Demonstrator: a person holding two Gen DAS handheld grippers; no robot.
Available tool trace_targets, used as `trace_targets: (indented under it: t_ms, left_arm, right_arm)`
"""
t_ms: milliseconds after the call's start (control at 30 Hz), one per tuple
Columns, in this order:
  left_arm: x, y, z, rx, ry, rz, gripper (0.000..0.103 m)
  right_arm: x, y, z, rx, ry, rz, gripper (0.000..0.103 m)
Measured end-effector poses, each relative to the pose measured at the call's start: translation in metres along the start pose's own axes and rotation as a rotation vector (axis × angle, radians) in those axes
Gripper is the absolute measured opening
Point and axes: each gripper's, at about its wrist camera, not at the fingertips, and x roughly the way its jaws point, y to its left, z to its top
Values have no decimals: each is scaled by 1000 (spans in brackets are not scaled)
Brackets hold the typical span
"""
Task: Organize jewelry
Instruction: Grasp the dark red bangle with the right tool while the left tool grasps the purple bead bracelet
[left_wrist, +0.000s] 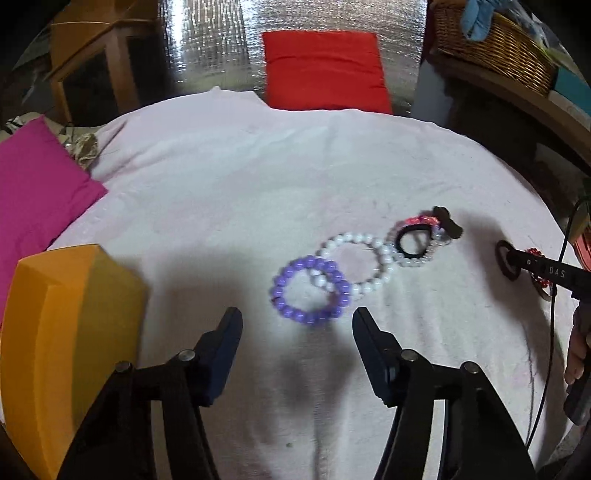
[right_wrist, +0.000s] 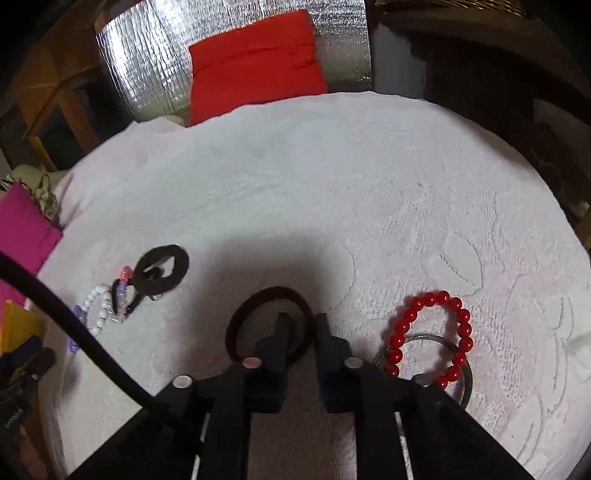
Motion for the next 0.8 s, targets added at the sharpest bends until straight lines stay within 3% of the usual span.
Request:
trace_targets:
  t_ms: [200, 267, 333, 433, 800]
  left_arm:
    - [12, -5, -2, -1, 26, -23, 64]
    - [18, -2, -3, -17, 43, -42, 52]
    - [25, 2, -5, -34, 71, -72, 21]
    - [28, 5, -7, -58, 75, -112, 9]
    - [-2, 20, -12, -83, -6, -140, 2]
  right_arm:
    - [-12, -12, -6, 59, -3, 113, 8]
    - [-16, -11, -7, 64, -2, 130, 8]
    - [-19, -12, -9, 81, 2, 152, 8]
    - [-24, -12, -11, 112, 7, 188, 8]
    - [-32, 7, -13, 104, 5, 234, 8]
